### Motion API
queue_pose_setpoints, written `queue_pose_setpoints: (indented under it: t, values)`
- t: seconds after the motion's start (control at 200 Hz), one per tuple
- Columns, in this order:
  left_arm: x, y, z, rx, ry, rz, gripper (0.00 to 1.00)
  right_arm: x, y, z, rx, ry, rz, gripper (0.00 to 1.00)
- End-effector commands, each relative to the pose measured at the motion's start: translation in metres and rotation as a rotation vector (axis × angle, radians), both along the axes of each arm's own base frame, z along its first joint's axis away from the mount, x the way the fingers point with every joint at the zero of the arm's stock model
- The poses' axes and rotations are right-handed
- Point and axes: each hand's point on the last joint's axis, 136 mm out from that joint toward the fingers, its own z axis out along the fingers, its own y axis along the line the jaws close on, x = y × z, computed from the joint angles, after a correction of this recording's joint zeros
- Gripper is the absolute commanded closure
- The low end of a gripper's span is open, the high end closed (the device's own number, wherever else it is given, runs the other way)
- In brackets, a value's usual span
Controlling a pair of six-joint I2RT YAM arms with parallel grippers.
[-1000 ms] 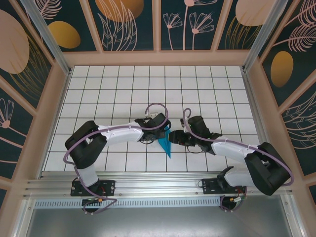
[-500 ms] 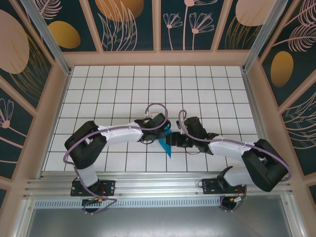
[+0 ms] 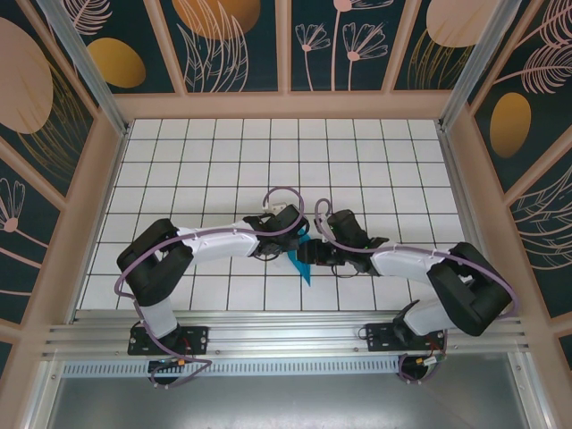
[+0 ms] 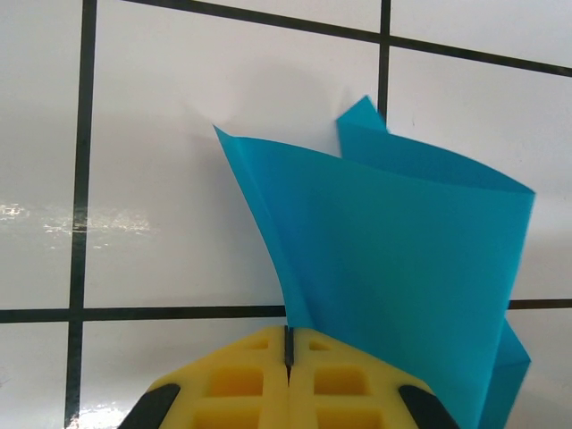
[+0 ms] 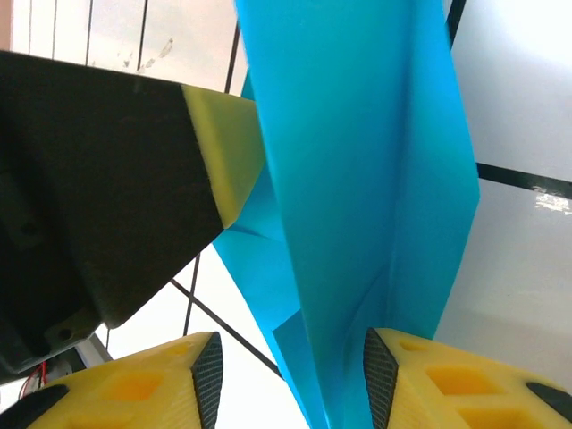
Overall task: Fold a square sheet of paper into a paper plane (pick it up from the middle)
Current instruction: Move a paper plane to the center of the table.
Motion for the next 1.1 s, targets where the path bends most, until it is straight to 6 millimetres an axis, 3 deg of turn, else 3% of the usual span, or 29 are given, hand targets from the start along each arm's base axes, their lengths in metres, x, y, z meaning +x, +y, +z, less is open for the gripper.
queue_pose_setpoints:
  t: [0.0,0.515,0.721,0.821,0.841,0.941,1.011,1.096]
  values:
    - [0.001,0.0,0.006,-0.012,-0.017,-0.004,0.93,0.004,0.005,-0.001,-0.025,-0.027,0.024,0.53]
    - [0.002,-0.002,0.01,-0.028,-0.023,-0.006,0.9,0.005,-0.001,-0.026,-0.181,-0.041,0.023,0.66]
    - [0.001,-0.001,0.014,-0.035,-0.029,-0.003,0.86,0.007,-0.003,-0.027,-0.229,-0.069,0.016,0.77]
    - [0.001,-0.001,0.019,-0.054,-0.036,0.004,0.79,0.01,-0.004,-0.024,-0.252,-0.086,0.011,0.84]
    - [0.002,-0.002,0.031,-0.082,-0.056,0.005,0.77,0.011,-0.004,-0.023,-0.256,-0.089,0.008,0.86]
    - [0.003,0.003,0.056,-0.138,-0.107,0.035,0.59,0.021,-0.005,-0.013,-0.278,-0.117,-0.02,0.89]
    - [0.005,0.01,0.077,-0.184,-0.16,0.071,0.49,0.03,-0.007,-0.007,-0.313,-0.139,-0.047,0.91]
    - [0.002,0.034,0.086,-0.191,-0.208,0.13,0.4,0.046,-0.014,-0.003,-0.383,-0.166,-0.107,0.91]
